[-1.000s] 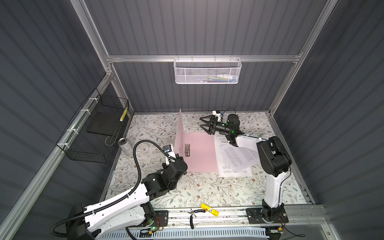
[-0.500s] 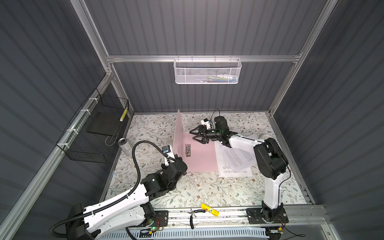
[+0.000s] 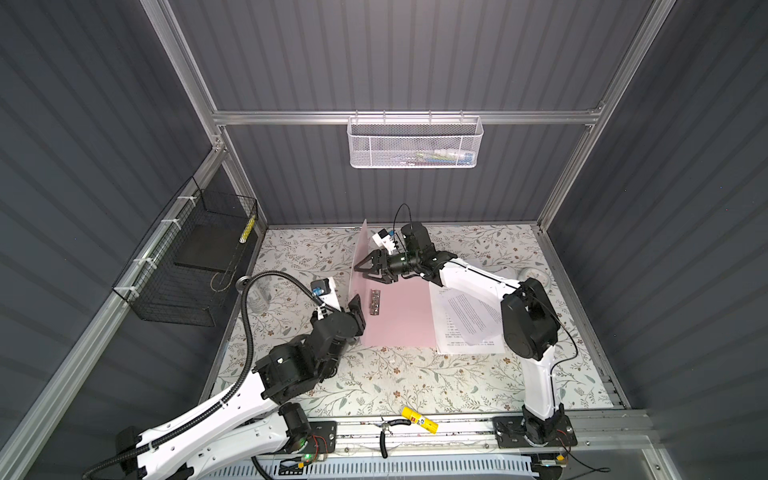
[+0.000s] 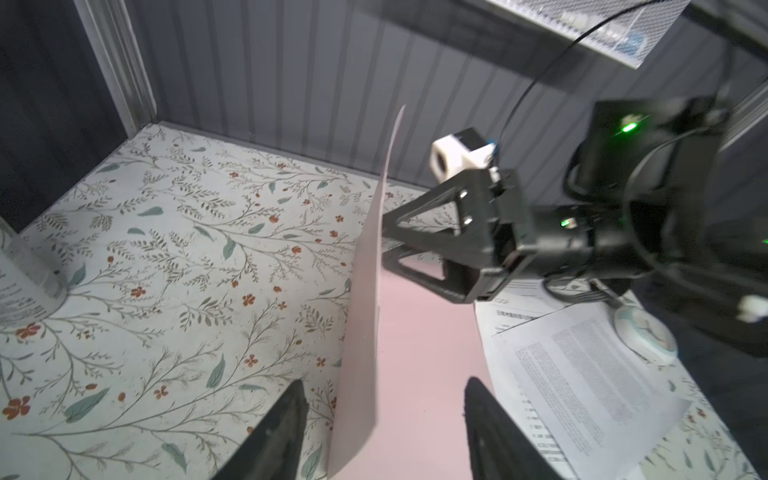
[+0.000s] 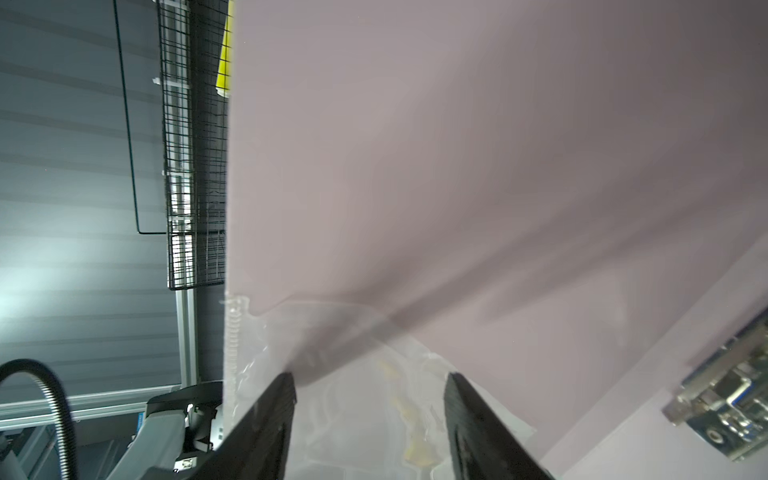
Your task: Put the files into the folder
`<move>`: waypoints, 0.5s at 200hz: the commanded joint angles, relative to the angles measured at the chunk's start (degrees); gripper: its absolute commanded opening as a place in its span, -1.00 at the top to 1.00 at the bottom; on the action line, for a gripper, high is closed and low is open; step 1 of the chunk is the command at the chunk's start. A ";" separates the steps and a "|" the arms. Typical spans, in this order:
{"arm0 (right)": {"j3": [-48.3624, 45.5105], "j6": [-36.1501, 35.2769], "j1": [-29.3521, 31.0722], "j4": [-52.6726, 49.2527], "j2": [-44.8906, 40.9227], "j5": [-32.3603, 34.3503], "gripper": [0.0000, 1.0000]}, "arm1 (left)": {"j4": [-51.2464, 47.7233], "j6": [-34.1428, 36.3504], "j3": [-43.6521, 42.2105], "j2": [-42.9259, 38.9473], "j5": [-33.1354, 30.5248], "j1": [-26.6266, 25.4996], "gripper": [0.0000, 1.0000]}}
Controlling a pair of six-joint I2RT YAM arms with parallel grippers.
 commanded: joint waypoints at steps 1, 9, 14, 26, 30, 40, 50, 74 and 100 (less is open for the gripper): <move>3.92 -4.29 0.87 -5.96 2.34 1.71 -0.20 | -0.61 6.04 4.31 0.48 2.53 0.22 -0.24; 5.18 -5.13 1.06 -7.30 2.97 2.22 -0.20 | 0.55 7.21 5.24 1.19 3.08 0.22 -0.24; 6.18 -5.72 1.16 -8.30 3.47 2.49 -0.20 | 1.41 7.84 5.65 1.80 3.57 0.22 -0.24; 8.40 -6.55 1.30 -10.19 4.78 2.78 -0.20 | 3.74 9.60 6.53 3.32 5.30 0.22 -0.24; 8.85 -6.54 1.34 -10.30 5.15 2.74 -0.20 | 4.52 10.23 6.69 3.84 5.84 0.22 -0.24; 9.97 -6.89 1.34 -11.05 6.01 2.79 -0.20 | 6.09 11.05 7.16 5.33 6.83 0.22 -0.24; 11.00 -7.46 1.38 -12.20 6.75 2.93 -0.20 | 7.54 12.14 7.38 6.72 7.69 0.30 -0.23; 11.97 -8.56 1.58 -13.67 7.69 3.21 -0.20 | 10.62 12.91 7.27 9.37 10.01 1.43 -0.22; 10.90 -8.54 1.60 -13.22 7.40 2.94 -0.20 | 12.41 11.43 5.02 10.85 13.95 6.54 -0.21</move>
